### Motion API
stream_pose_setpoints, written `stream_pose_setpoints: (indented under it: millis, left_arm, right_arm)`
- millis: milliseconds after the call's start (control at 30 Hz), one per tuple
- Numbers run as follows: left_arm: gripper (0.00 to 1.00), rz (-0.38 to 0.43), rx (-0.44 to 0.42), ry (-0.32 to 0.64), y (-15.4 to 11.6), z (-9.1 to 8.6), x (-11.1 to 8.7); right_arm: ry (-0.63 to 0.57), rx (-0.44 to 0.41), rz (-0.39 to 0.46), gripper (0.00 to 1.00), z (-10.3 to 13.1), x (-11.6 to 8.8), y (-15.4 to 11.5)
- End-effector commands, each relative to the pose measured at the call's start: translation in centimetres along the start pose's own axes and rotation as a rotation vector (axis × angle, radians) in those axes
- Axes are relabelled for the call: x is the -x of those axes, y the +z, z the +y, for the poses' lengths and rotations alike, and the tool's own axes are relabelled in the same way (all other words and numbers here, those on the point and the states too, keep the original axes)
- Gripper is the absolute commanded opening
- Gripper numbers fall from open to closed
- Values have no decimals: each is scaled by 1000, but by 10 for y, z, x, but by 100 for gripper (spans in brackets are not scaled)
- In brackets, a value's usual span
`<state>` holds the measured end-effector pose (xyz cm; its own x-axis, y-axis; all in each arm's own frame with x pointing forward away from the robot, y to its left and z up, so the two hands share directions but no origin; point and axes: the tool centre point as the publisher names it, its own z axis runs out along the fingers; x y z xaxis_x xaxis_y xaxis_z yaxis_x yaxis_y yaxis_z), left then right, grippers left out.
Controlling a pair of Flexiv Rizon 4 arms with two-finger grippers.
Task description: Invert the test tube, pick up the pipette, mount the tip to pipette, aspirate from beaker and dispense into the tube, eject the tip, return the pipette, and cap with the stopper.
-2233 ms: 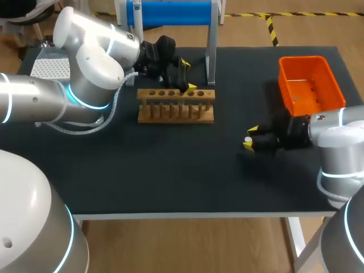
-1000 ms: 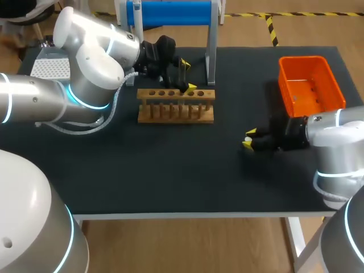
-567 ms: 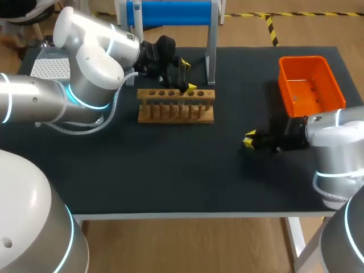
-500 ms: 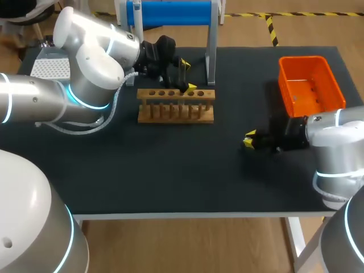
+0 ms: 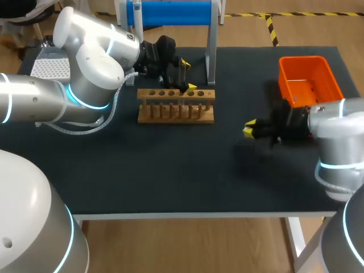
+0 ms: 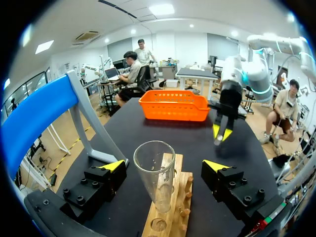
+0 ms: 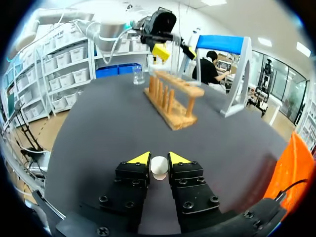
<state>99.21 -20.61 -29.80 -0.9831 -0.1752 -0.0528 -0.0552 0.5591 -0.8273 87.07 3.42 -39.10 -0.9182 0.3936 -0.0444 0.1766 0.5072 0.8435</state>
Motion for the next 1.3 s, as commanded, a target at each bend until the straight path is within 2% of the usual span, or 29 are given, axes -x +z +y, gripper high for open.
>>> stream_pose_setpoints:
  millis: [33, 267, 533, 1300]
  left_arm:
    - [100, -2, -3, 1, 1, 1, 0]
    - [100, -2, -3, 1, 1, 1, 0]
    - [100, -2, -3, 1, 1, 1, 0]
    - [100, -2, -3, 1, 1, 1, 0]
  right_arm:
    - [0, -9, 72, 0, 32, 20, -26]
    - [-71, 25, 118, 0, 93, 39, -48]
    - [-170, 64, 147, 0, 156, 38, -61]
    - [-170, 64, 147, 0, 156, 38, -61]
